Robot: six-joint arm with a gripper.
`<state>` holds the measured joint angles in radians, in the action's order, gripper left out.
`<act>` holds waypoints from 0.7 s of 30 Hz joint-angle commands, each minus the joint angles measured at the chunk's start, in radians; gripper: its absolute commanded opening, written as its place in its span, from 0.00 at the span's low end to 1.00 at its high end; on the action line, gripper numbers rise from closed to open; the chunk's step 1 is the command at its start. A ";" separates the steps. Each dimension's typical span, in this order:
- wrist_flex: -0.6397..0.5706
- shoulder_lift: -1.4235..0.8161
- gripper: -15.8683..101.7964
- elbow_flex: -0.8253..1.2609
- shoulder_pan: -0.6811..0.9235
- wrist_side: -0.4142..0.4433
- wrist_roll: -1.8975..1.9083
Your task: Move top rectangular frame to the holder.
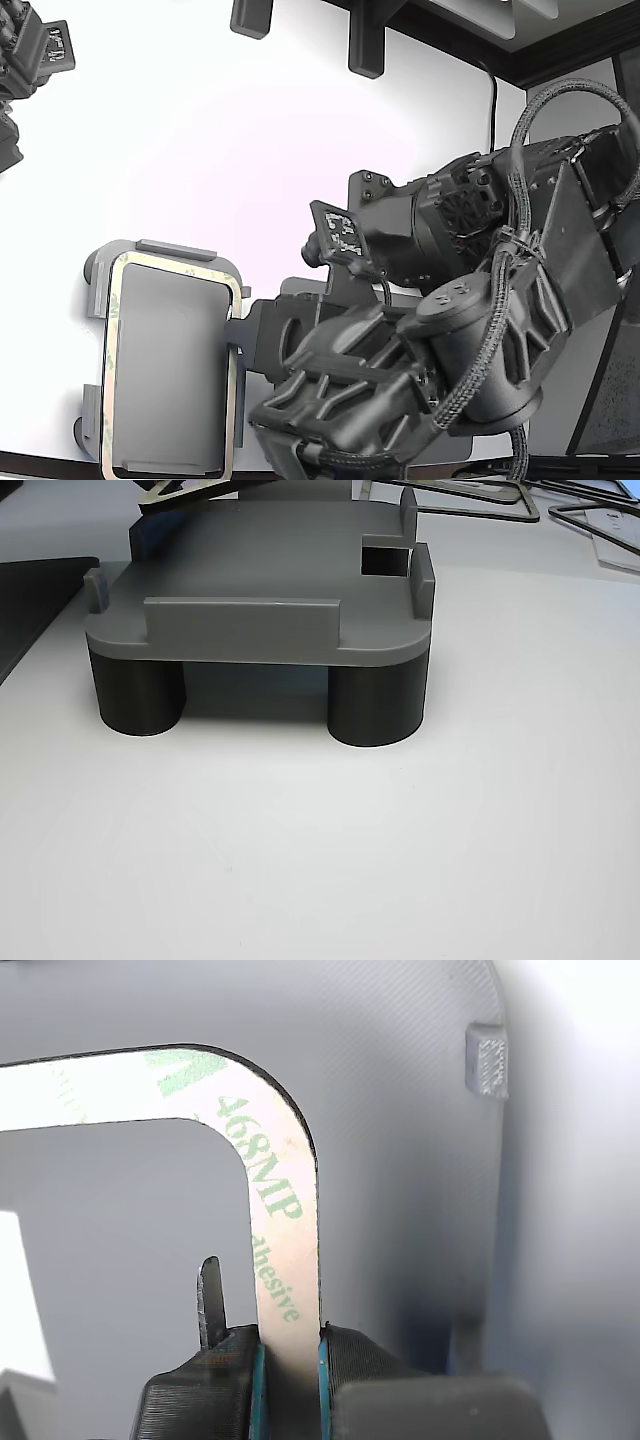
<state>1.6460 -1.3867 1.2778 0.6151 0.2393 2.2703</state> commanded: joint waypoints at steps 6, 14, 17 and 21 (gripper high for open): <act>0.009 0.012 0.04 -0.020 -0.041 -0.044 -0.018; 0.009 0.018 0.04 0.003 -0.055 -0.048 -0.038; 0.009 0.023 0.04 0.011 -0.058 -0.049 -0.041; 0.009 0.025 0.04 0.011 -0.058 -0.048 -0.041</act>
<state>1.6460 -1.3422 1.3054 0.5722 0.1917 2.2289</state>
